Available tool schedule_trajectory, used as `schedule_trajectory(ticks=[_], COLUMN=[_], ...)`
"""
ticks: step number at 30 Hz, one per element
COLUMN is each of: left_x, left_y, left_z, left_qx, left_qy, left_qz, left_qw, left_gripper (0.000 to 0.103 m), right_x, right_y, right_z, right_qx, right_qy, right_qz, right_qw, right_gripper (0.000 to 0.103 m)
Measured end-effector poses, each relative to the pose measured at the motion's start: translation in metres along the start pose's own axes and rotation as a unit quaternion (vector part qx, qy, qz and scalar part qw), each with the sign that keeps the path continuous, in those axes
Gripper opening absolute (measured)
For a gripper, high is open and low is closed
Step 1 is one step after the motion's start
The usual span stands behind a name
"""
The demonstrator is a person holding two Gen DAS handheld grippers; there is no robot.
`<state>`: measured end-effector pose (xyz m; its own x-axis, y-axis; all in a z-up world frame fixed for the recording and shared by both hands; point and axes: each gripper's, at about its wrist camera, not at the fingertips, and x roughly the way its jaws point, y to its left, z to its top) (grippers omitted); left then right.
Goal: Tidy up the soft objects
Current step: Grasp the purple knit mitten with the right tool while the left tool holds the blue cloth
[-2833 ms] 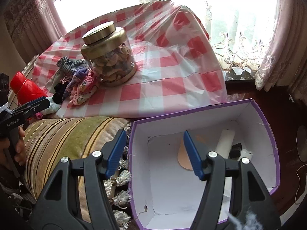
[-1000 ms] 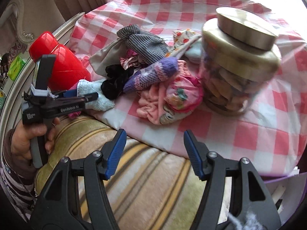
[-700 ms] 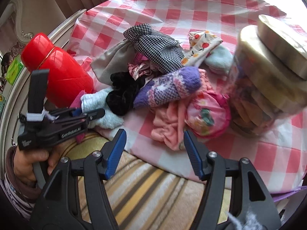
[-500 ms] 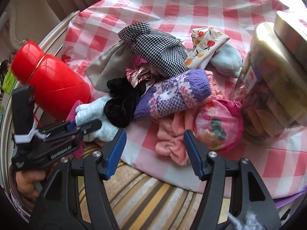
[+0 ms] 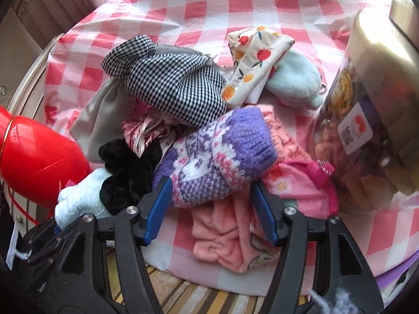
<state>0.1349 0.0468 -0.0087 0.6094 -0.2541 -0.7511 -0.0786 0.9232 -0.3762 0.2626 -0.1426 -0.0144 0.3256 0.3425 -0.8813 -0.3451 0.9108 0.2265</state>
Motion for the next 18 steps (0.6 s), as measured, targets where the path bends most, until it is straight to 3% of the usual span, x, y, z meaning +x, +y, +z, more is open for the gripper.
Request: schedule_trajectory(ticks=[7, 11, 13, 18], left_x=[-0.008, -0.010, -0.012, -0.014], left_y=[0.002, -0.001, -0.003, -0.004], left_z=[0.000, 0.000, -0.001, 0.000], left_qx=[-0.006, 0.001, 0.003, 0.003], left_qy=[-0.019, -0.027, -0.033, -0.044], left_qz=[-0.019, -0.029, -0.032, -0.035], left_qw=[0.9996, 0.9992, 0.9989, 0.9984], left_gripper=[0.019, 0.019, 0.019, 0.019], right_x=[0.007, 0.008, 0.005, -0.015], right_y=[0.015, 0.019, 0.021, 0.020], right_z=[0.010, 0.014, 0.014, 0.002], right_qx=[-0.021, -0.035, -0.046, -0.059], right_qy=[-0.012, -0.032, -0.043, -0.061], right_qz=[-0.019, -0.035, -0.041, -0.038], right_qw=[1.000, 0.998, 0.997, 0.996], right_gripper=[0.063, 0.036, 0.028, 0.020])
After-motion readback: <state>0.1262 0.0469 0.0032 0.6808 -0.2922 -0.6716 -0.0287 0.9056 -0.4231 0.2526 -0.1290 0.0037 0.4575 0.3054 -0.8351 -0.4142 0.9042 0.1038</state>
